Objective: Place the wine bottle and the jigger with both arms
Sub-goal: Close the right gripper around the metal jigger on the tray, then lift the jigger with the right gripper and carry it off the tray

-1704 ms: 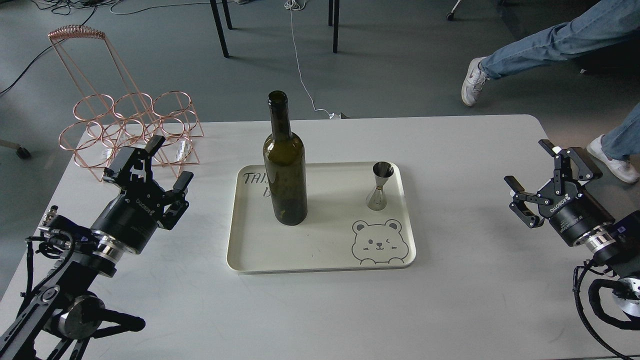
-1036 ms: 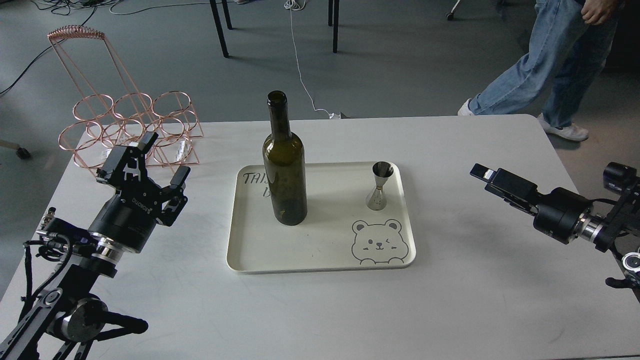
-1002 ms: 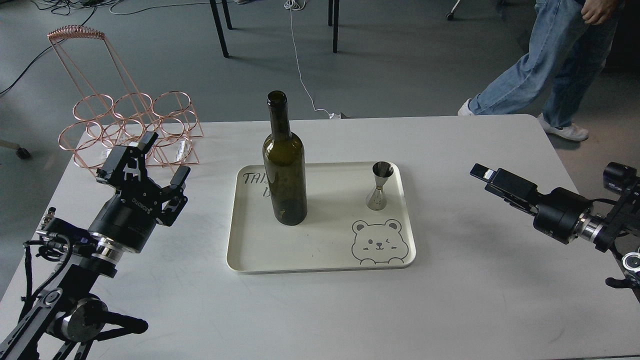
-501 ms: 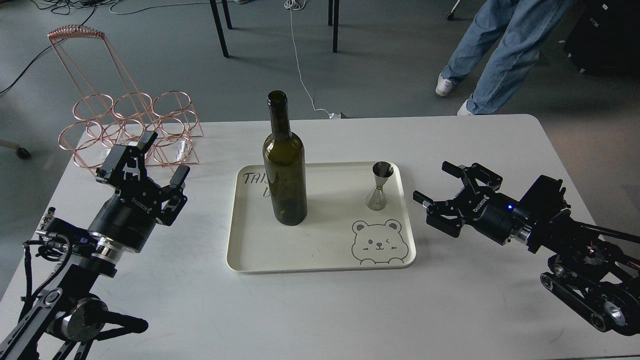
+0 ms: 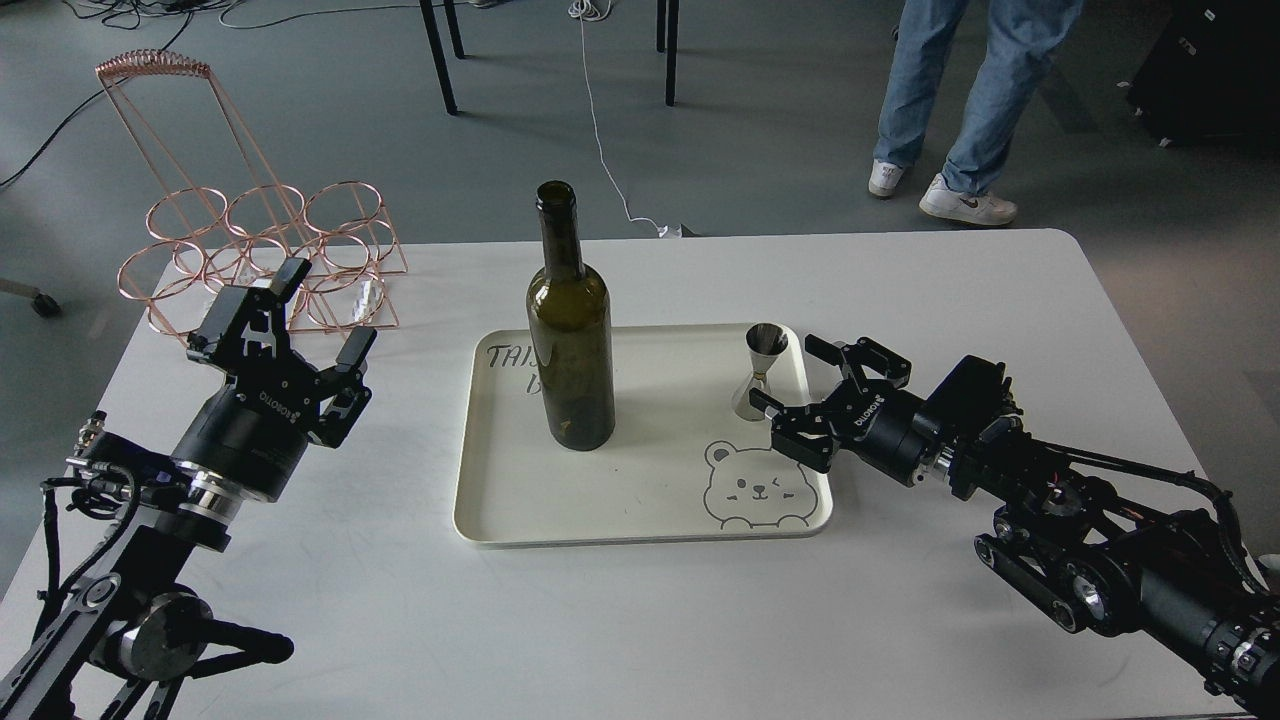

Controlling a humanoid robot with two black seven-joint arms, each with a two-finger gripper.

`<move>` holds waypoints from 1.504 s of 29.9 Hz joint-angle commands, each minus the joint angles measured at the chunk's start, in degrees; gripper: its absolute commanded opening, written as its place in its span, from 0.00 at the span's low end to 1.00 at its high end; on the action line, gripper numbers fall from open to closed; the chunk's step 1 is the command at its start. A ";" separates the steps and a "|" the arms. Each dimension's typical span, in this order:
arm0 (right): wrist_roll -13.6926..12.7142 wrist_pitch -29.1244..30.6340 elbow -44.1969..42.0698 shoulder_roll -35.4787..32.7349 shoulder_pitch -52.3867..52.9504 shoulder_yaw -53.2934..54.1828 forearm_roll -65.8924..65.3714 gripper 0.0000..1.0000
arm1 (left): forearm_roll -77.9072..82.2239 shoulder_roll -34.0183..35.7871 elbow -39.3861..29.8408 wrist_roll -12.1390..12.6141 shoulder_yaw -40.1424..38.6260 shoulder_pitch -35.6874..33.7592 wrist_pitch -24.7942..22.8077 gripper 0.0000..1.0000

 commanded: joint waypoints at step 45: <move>0.01 0.01 -0.44 -1.41 2.10 6.89 8.99 0.16 | 0.00 0.26 -1.58 -0.09 -1.32 -0.03 -0.01 0.98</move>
